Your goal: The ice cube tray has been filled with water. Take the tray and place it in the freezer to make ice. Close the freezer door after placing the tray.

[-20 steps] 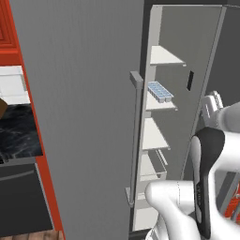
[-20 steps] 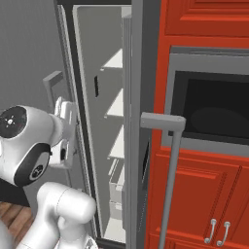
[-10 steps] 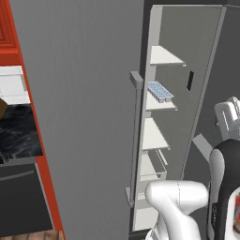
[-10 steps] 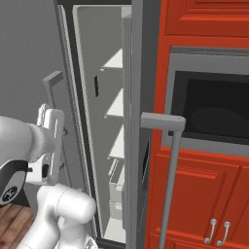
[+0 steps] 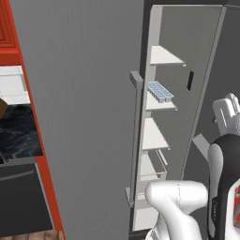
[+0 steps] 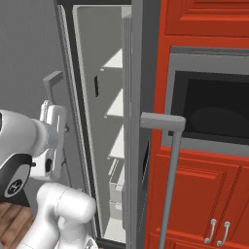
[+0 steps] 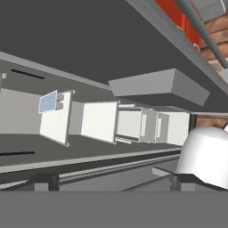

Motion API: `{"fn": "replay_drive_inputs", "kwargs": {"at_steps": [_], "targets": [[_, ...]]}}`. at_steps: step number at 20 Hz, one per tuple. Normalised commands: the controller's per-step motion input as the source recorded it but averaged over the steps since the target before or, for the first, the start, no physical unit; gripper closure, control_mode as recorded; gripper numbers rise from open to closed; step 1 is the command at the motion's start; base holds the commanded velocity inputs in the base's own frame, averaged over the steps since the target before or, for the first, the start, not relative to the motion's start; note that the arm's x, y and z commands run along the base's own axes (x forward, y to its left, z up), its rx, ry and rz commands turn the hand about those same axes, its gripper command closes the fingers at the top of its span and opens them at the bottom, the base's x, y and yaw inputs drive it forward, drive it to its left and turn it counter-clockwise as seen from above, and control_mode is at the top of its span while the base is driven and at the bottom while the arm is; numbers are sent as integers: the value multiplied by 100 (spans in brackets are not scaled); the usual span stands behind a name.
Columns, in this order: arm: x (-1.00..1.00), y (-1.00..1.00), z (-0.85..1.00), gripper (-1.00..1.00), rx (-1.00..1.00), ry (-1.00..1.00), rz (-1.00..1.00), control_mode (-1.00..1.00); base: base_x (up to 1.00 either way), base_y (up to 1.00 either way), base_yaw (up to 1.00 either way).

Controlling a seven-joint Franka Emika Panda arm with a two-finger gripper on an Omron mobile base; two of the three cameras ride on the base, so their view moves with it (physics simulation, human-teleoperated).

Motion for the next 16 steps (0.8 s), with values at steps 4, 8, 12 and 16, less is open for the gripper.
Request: {"fn": "replay_drive_inputs", "kwargs": {"at_steps": [4, 8, 12, 16], "targets": [[33, 0, -4, -100, 0, 0, 0, -100, 0, 0, 0], [23, 0, -11, -100, 0, 0, 0, -100, 0, 0, 0], [2, 0, -5, -100, -1, -1, 0, -100, 0, 0, 0], [4, 4, -15, -100, 0, -2, 3, -100, 0, 0, 0]]}}
